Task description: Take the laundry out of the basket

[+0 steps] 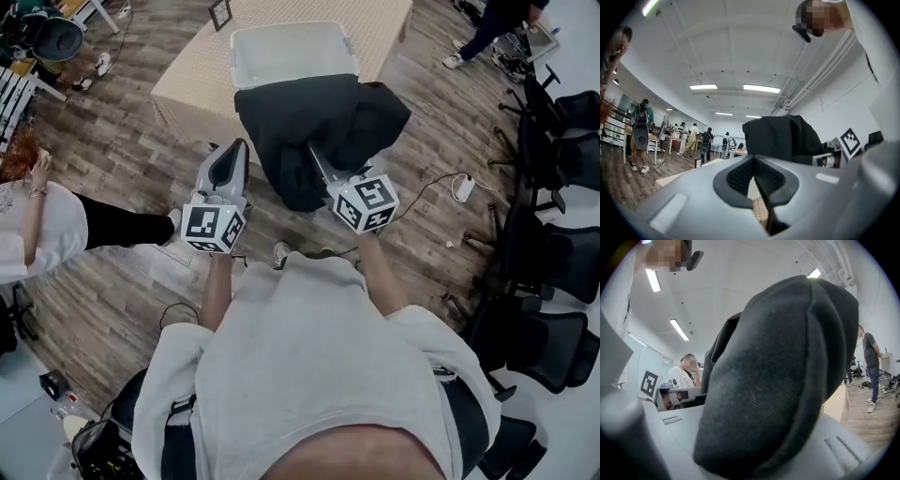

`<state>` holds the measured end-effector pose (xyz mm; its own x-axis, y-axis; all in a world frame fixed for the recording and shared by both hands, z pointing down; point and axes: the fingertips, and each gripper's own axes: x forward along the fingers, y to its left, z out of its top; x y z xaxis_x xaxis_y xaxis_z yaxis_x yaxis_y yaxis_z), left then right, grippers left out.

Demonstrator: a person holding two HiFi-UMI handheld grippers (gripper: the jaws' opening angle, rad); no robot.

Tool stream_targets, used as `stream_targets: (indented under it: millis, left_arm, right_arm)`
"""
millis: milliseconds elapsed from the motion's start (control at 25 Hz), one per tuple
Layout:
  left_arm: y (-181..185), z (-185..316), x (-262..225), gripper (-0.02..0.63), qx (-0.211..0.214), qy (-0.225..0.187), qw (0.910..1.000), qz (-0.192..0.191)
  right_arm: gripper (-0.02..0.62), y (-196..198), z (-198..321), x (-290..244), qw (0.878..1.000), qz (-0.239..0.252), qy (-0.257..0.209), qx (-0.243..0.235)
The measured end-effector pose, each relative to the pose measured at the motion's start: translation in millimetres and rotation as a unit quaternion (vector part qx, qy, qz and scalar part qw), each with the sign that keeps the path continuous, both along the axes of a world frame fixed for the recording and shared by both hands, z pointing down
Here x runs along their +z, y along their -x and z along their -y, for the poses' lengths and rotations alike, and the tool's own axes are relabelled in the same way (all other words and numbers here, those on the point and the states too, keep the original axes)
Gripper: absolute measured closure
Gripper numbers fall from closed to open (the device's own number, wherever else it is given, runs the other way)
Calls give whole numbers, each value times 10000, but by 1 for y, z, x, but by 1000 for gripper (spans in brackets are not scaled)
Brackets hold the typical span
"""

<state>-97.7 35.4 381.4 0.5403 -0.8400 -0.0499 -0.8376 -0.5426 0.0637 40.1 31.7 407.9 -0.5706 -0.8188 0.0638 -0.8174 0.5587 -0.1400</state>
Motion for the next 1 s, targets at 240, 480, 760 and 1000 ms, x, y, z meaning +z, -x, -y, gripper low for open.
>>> stream_targets:
  millis: [240, 480, 760, 1000]
  left_arm:
    - [-22, -15, 3, 595, -39, 17, 10000, 46]
    - [-49, -35, 4, 595, -41, 53, 9999, 91]
    - [-61, -52, 6, 595, -130, 56, 9999, 88]
    - [-66, -56, 5, 595, -187, 45, 9998, 85]
  right_arm:
    - [491, -18, -14, 5, 10000, 11, 21, -46]
    - [492, -43, -27, 5, 9999, 58, 43, -71]
    - [492, -57, -36, 4, 9999, 61, 8, -118]
    - [492, -63, -38, 1, 9999, 46, -27, -153]
